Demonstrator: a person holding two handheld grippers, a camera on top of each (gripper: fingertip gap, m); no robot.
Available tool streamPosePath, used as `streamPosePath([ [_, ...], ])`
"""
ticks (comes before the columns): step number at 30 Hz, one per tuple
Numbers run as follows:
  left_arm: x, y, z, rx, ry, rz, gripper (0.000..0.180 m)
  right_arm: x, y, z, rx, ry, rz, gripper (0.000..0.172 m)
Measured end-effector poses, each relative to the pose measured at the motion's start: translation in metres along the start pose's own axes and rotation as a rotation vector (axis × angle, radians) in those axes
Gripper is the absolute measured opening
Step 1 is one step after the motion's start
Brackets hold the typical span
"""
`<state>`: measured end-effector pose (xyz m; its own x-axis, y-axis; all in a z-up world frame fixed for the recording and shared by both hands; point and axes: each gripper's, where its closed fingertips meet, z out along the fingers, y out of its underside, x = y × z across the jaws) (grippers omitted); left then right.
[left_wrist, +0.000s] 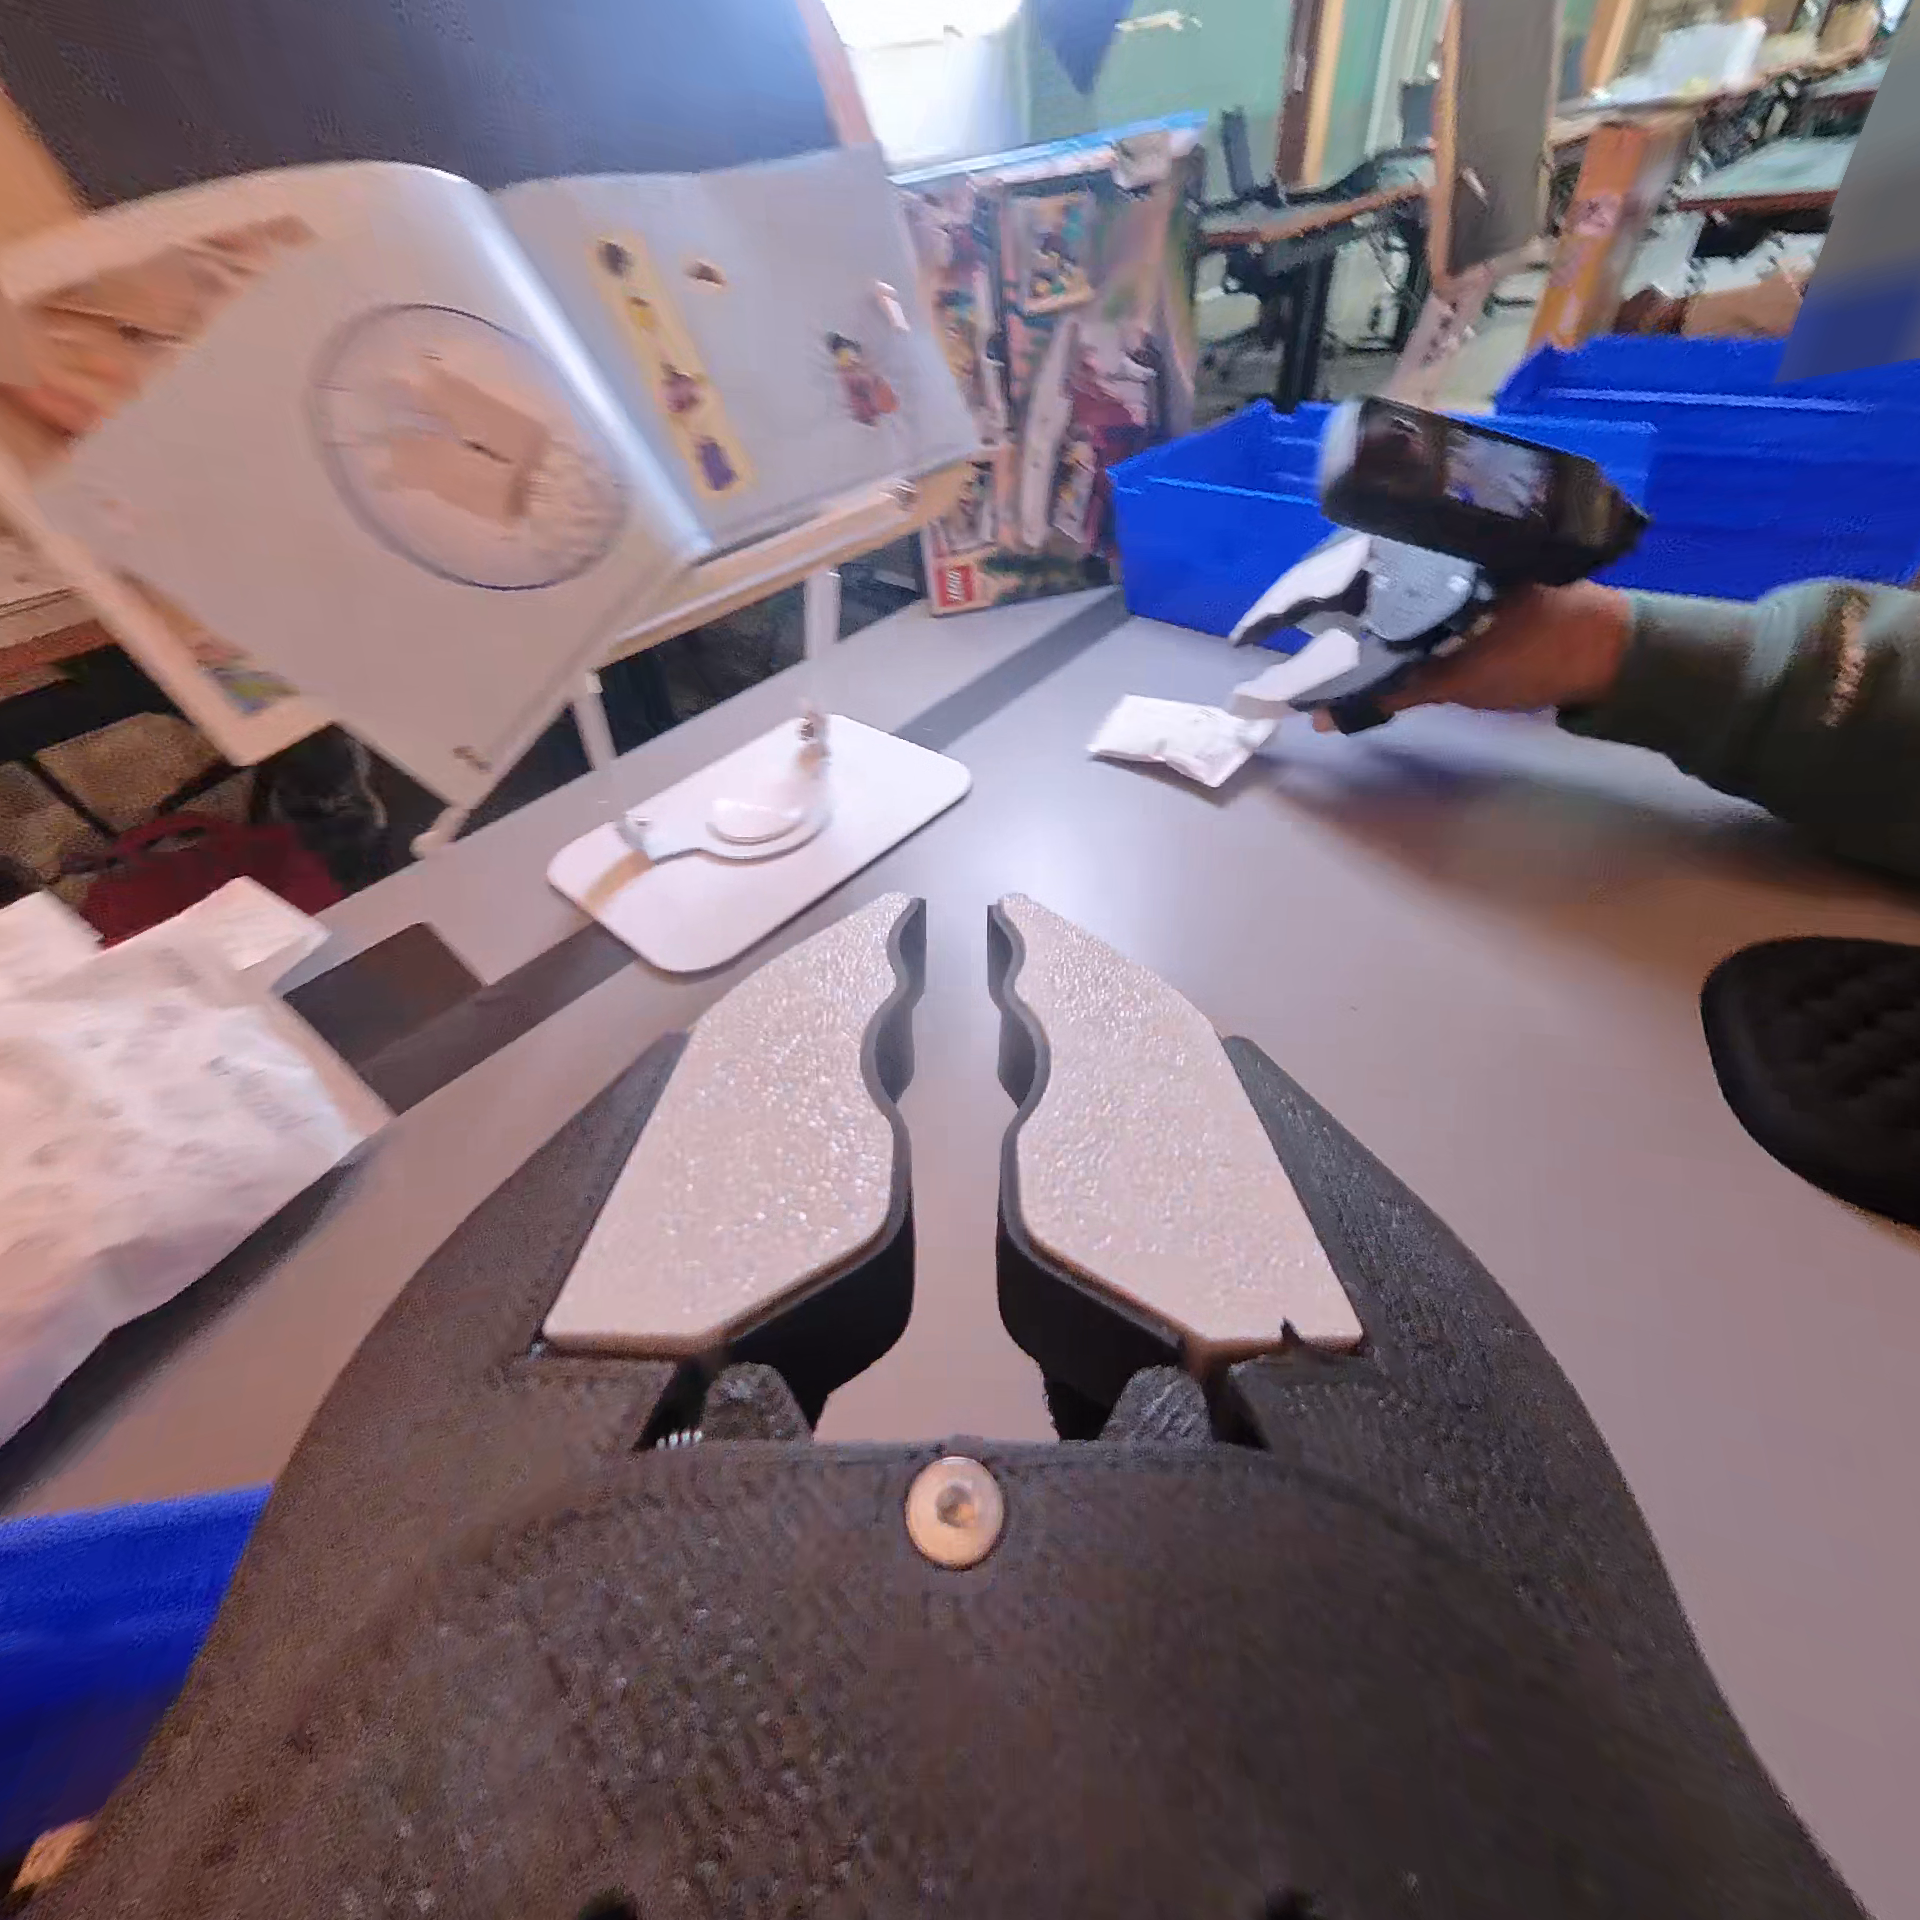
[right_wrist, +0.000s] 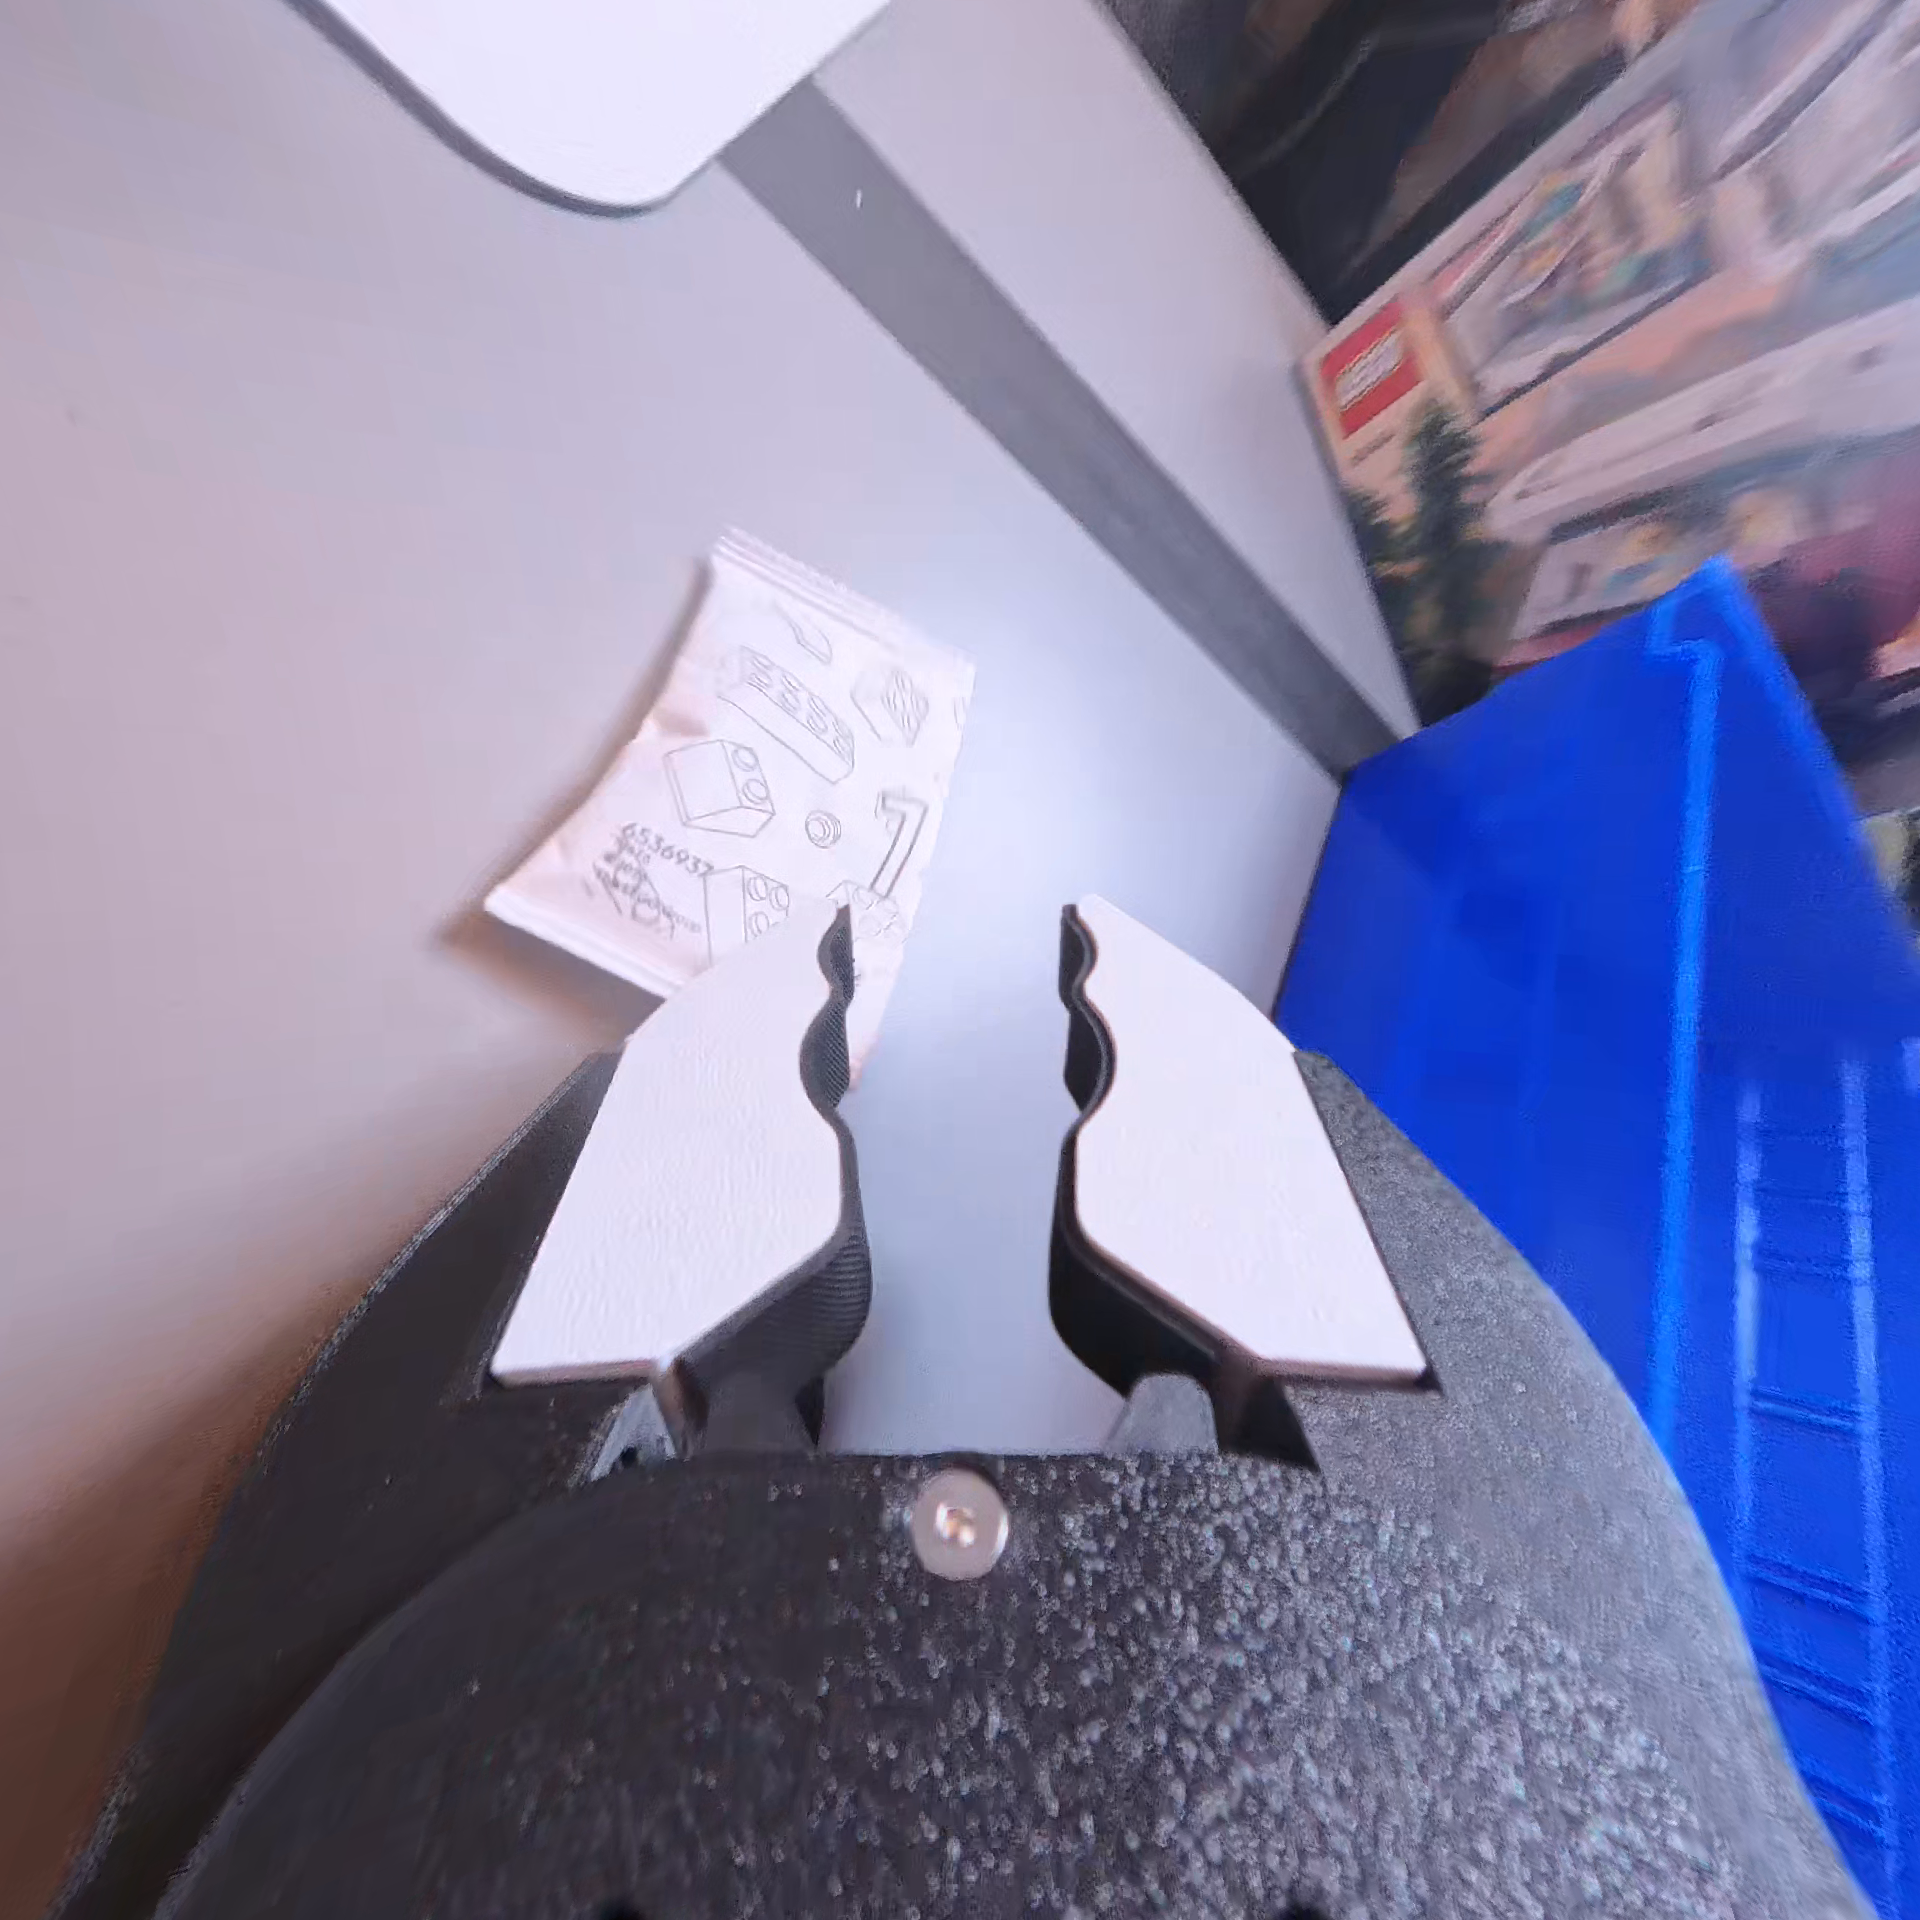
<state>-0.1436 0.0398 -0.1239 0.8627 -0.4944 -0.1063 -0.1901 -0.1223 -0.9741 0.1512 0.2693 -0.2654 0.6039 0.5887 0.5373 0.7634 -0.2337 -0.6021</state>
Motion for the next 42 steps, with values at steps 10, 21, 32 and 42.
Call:
streamPosePath([
  [10,-0.062,0.005,-0.059,0.112,-0.160,-0.205,0.014,0.062,-0.033,-0.132,0.400,0.014,0.188,0.049],
  [21,-0.022,0.030,-0.046,0.010,-0.156,-0.077,0.016,0.178,0.162,-0.021,-0.433,-0.148,0.445,0.074],
  [32,0.007,0.075,-0.018,-0.085,-0.054,-0.062,0.016,0.151,0.188,0.010,-0.626,-0.264,0.571,0.002],
  [42,0.025,0.084,-0.006,-0.127,-0.002,0.020,0.016,0.130,0.151,-0.014,-0.489,-0.445,0.368,0.063],
])
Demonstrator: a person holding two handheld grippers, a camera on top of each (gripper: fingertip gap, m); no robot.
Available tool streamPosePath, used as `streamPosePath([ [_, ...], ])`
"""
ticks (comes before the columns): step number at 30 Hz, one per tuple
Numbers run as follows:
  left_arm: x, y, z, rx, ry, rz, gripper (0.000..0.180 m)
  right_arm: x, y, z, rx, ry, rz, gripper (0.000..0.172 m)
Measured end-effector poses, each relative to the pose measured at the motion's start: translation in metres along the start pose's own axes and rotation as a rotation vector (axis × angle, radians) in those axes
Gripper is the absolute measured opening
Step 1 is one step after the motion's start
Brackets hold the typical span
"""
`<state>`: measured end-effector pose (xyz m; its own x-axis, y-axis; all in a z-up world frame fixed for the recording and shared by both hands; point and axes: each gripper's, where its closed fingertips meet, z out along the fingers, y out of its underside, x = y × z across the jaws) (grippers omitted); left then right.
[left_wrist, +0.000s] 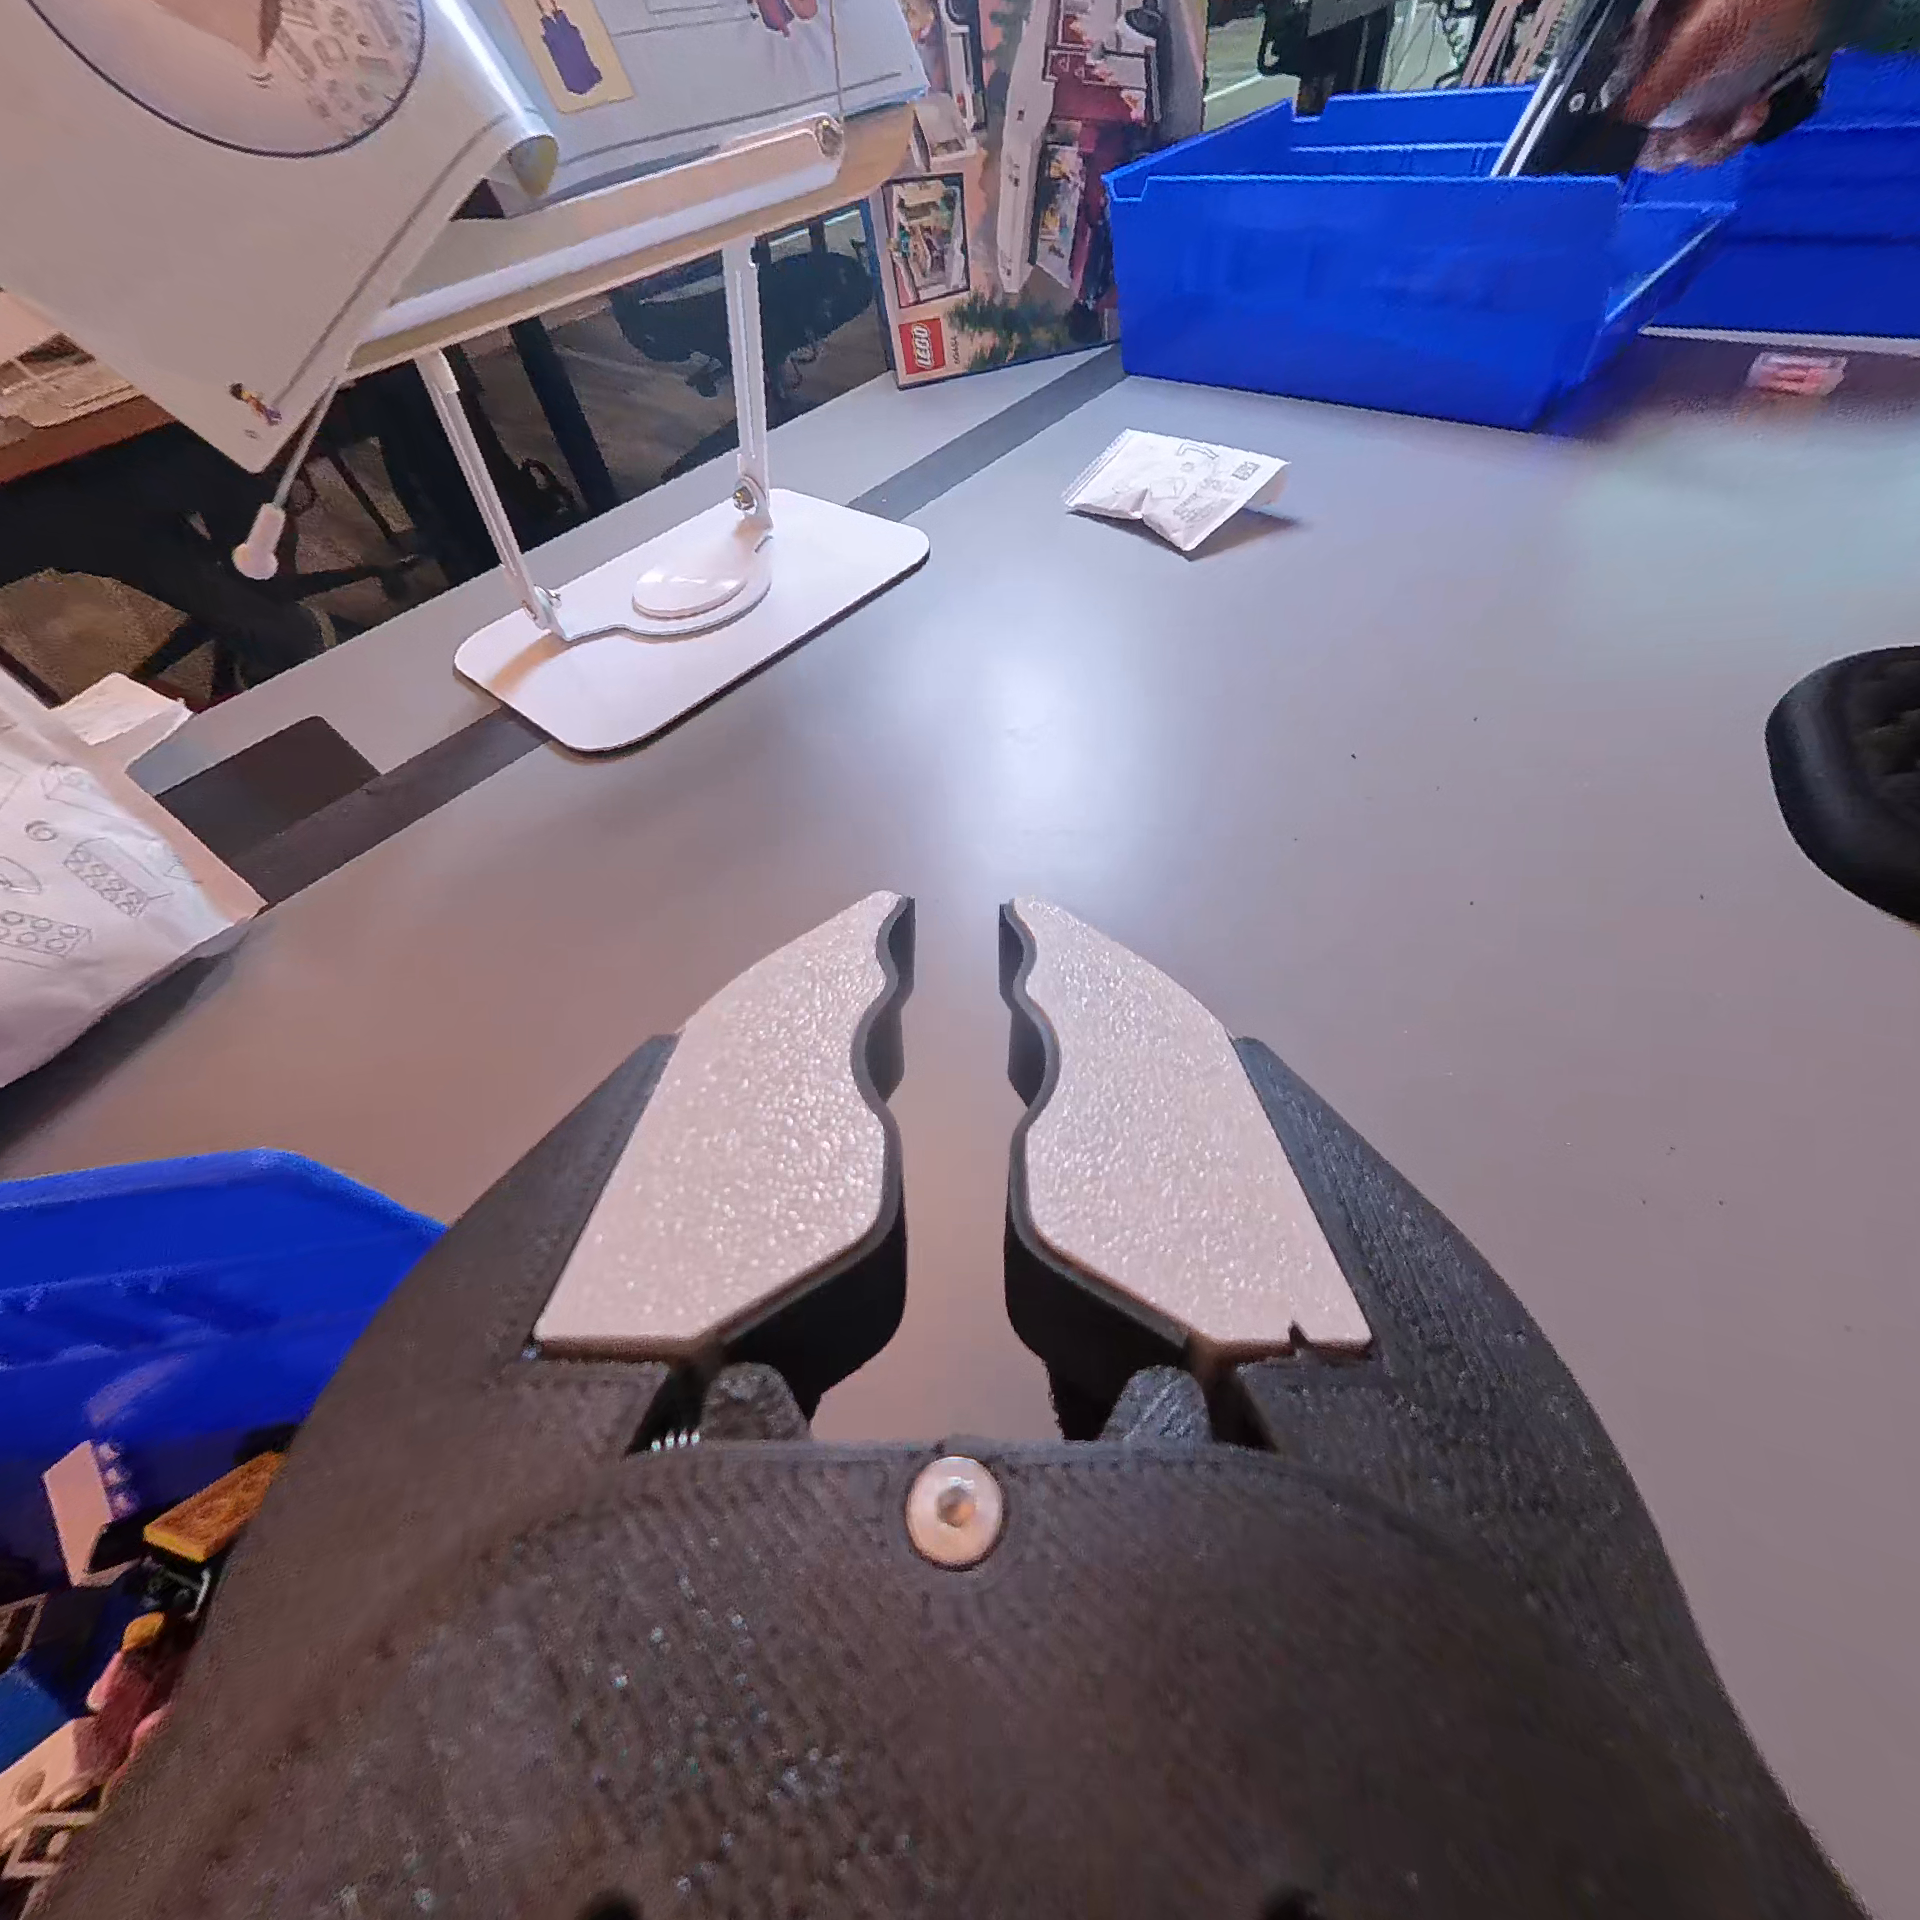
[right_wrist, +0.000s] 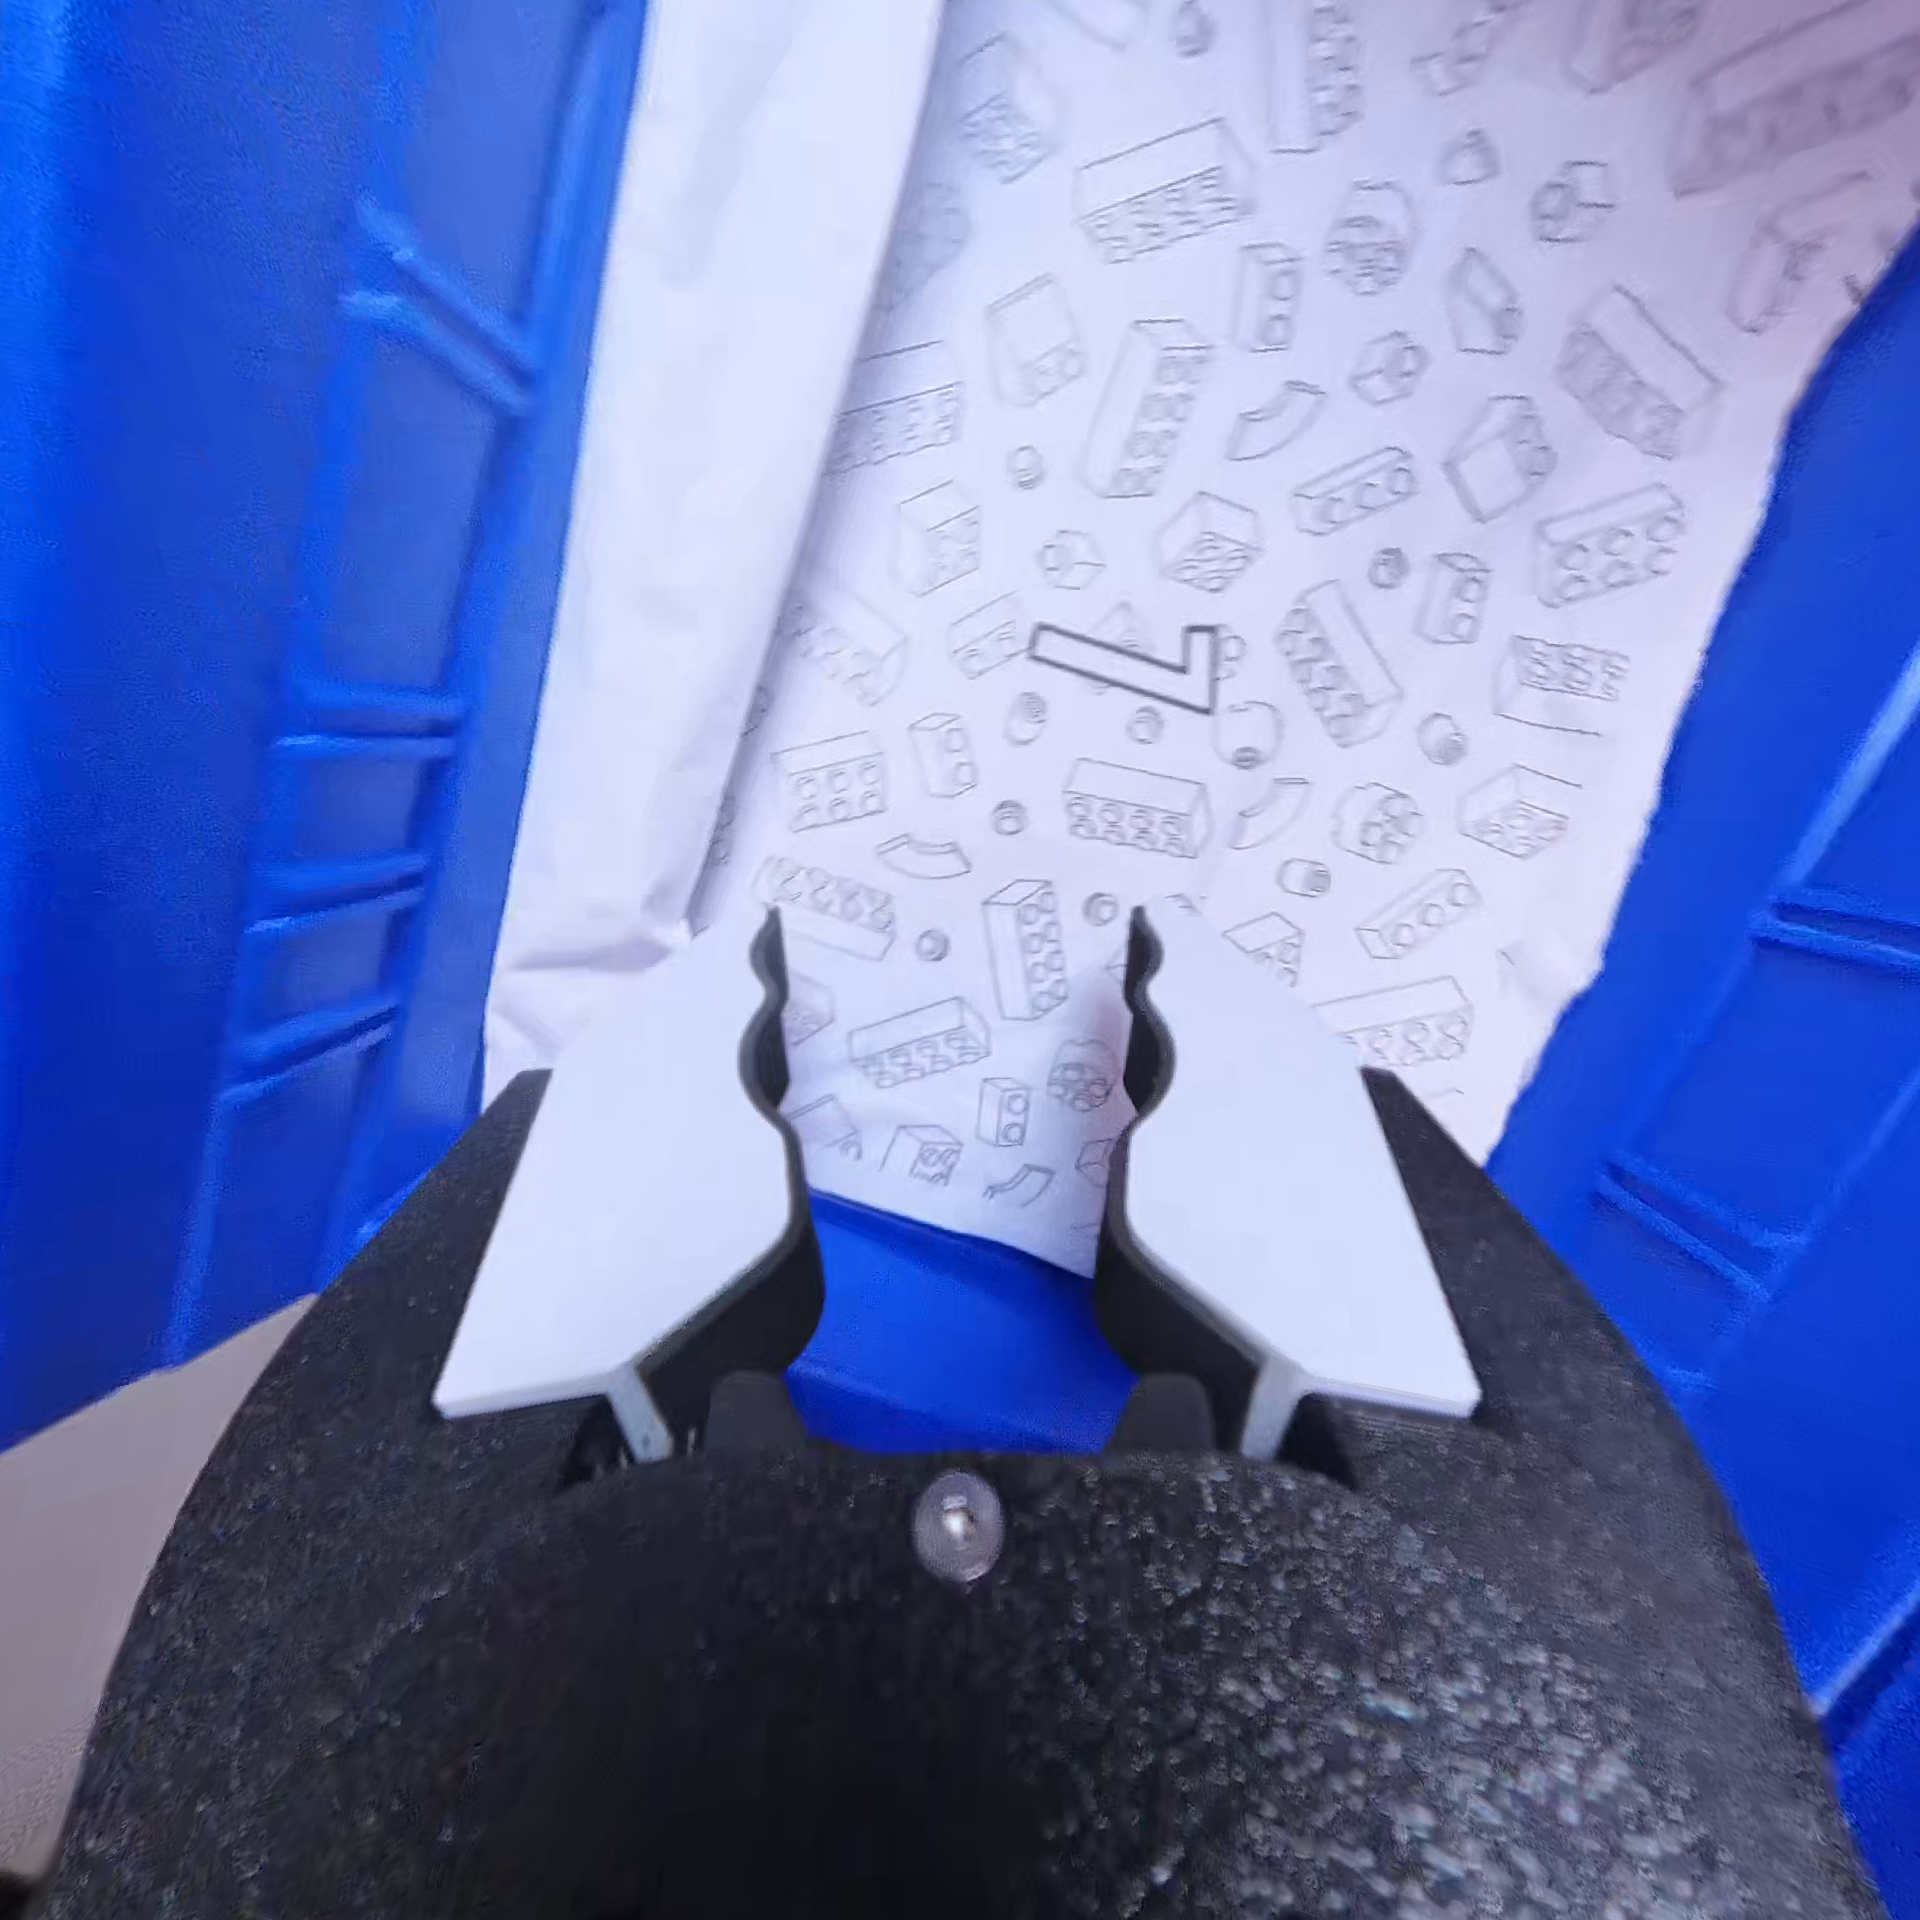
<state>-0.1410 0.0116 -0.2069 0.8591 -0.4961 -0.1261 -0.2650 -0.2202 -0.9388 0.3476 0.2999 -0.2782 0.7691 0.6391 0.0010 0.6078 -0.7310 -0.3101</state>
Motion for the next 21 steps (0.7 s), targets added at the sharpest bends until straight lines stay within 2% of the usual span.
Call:
streamPosePath([
  [4,0.007,0.007,0.007,-0.032,0.020,0.024,0.016,-0.021,0.017,0.014,-0.101,-0.066,-0.147,0.093],
  [6,0.009,0.010,0.010,-0.044,0.028,0.029,0.016,-0.025,0.018,0.023,-0.110,-0.086,-0.143,0.090],
  [7,0.010,0.011,0.011,-0.048,0.031,0.031,0.016,-0.021,0.018,0.025,-0.114,-0.061,-0.162,0.080],
  [9,0.012,0.013,0.012,-0.053,0.039,0.036,0.016,-0.017,0.017,0.024,-0.121,-0.049,-0.159,0.073],
  [12,0.014,0.015,0.013,-0.061,0.055,0.038,0.016,-0.009,0.014,0.023,-0.108,-0.037,-0.110,0.053],
  [13,0.015,0.016,0.013,-0.062,0.057,0.043,0.016,-0.008,0.013,0.023,-0.101,-0.034,-0.103,0.043],
  [15,0.018,0.014,0.012,-0.059,0.058,0.059,0.015,-0.005,0.011,0.023,-0.081,-0.008,-0.087,0.000],
  [21,0.023,0.012,0.011,-0.056,0.065,0.094,0.014,0.003,0.008,0.015,-0.032,0.054,-0.097,0.000],
])
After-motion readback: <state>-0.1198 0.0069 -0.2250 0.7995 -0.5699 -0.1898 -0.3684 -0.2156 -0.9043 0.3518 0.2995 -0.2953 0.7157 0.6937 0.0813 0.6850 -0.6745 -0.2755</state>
